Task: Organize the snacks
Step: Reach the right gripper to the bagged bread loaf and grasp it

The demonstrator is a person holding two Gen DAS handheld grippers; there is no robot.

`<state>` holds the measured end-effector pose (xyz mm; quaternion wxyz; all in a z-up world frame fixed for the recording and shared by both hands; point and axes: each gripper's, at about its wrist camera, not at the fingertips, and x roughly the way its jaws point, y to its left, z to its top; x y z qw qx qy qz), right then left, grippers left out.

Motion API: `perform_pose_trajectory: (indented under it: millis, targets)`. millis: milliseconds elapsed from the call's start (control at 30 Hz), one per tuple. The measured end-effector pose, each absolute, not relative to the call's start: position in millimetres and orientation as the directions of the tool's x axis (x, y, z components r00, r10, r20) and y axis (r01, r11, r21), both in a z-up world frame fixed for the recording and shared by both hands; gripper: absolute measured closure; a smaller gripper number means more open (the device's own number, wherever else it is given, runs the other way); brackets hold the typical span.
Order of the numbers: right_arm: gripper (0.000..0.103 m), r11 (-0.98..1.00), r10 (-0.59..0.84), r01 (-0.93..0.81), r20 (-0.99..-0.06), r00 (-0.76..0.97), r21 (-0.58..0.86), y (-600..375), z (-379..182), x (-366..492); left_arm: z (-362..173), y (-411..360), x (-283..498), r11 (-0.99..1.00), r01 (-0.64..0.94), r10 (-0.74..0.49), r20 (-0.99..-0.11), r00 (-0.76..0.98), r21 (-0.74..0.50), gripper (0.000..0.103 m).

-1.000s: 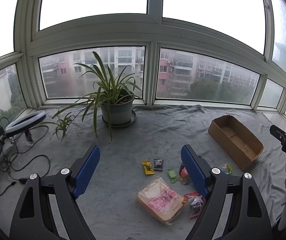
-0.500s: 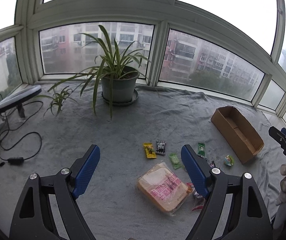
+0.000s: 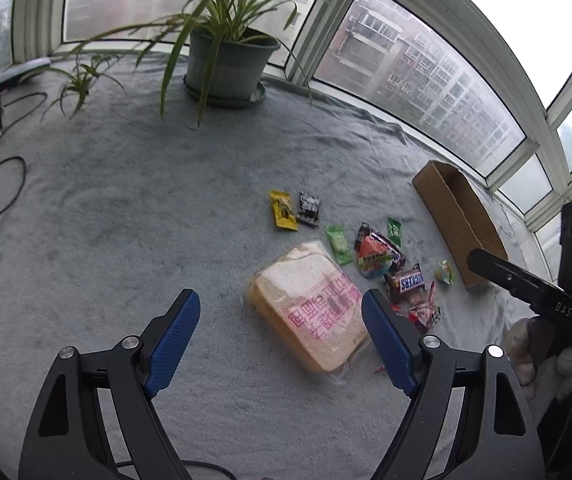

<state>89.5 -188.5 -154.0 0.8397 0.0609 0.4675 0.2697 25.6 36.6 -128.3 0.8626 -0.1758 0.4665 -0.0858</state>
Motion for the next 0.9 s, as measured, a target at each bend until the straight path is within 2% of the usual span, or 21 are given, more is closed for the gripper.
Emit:
perform_pose_trajectory:
  millis: [67,133,333,433,467,767,900]
  targets:
    - [0.03,0.826,0.541,-0.396,-0.762,0.356,0.401,-180,-167,94,-136,34,27,0.908,-0.015,-0.348,-0.776,0.525,-0.418,0.022]
    - [0.034,0.81,0.56,-0.4,-0.771,0.305,0.43,-173,-178,97,-145,32,29,0.895,-0.016,-0.38,-0.779,0.498,-0.446,0.025]
    - [0.039,0.775,0.588,-0.421,-0.782,0.207,0.471,-154,-197,102,-169,29,33,0.857,-0.037,-0.452,-0.786,0.422,-0.513,0.035]
    - [0.05,0.766,0.596,-0.419,-0.784,0.176,0.488,-150,-202,106,-177,28,33,0.848,-0.046,-0.468,-0.786,0.404,-0.529,0.038]
    - [0.051,0.763,0.598,-0.42,-0.784,0.168,0.492,-149,-204,107,-178,27,33,0.846,-0.045,-0.471,-0.785,0.402,-0.531,0.043]
    - [0.063,0.742,0.604,-0.435,-0.79,0.105,0.51,-132,-215,110,-188,23,37,0.843,-0.038,-0.486,-0.789,0.377,-0.537,0.059]
    - [0.064,0.743,0.6,-0.432,-0.794,0.092,0.511,-129,-218,113,-191,24,39,0.84,-0.043,-0.488,-0.788,0.376,-0.541,0.059]
